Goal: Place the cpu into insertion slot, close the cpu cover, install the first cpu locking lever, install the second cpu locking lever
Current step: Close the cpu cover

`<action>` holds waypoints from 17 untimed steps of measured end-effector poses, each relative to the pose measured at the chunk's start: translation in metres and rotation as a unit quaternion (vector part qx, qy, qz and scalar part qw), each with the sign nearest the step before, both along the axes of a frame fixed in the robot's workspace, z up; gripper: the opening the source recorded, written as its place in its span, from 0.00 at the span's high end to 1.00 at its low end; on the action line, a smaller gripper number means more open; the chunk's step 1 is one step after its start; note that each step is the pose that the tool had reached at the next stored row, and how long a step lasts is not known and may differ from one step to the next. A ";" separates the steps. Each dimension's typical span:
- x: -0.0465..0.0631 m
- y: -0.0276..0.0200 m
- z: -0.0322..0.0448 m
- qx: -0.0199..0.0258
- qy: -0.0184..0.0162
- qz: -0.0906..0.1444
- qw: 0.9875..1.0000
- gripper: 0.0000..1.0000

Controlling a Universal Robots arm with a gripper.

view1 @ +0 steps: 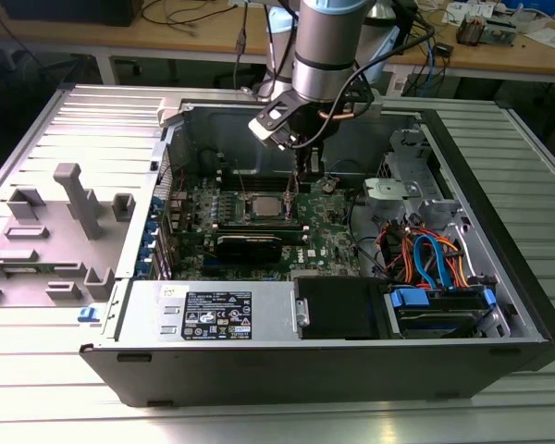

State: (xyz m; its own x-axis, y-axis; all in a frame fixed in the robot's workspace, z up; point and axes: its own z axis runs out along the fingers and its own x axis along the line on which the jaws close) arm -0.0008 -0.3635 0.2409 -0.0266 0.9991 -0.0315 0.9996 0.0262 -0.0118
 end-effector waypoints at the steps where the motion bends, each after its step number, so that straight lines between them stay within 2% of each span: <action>1: -0.001 0.0000 -0.0001 0.000 0.000 0.000 1.000 0.89; 17: -0.007 0.0000 -0.0015 0.000 0.000 0.000 1.000 0.89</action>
State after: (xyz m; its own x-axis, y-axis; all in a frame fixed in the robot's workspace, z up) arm -0.0076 -0.3635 0.2394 -0.0268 0.9991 -0.0314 0.9996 0.0264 -0.0122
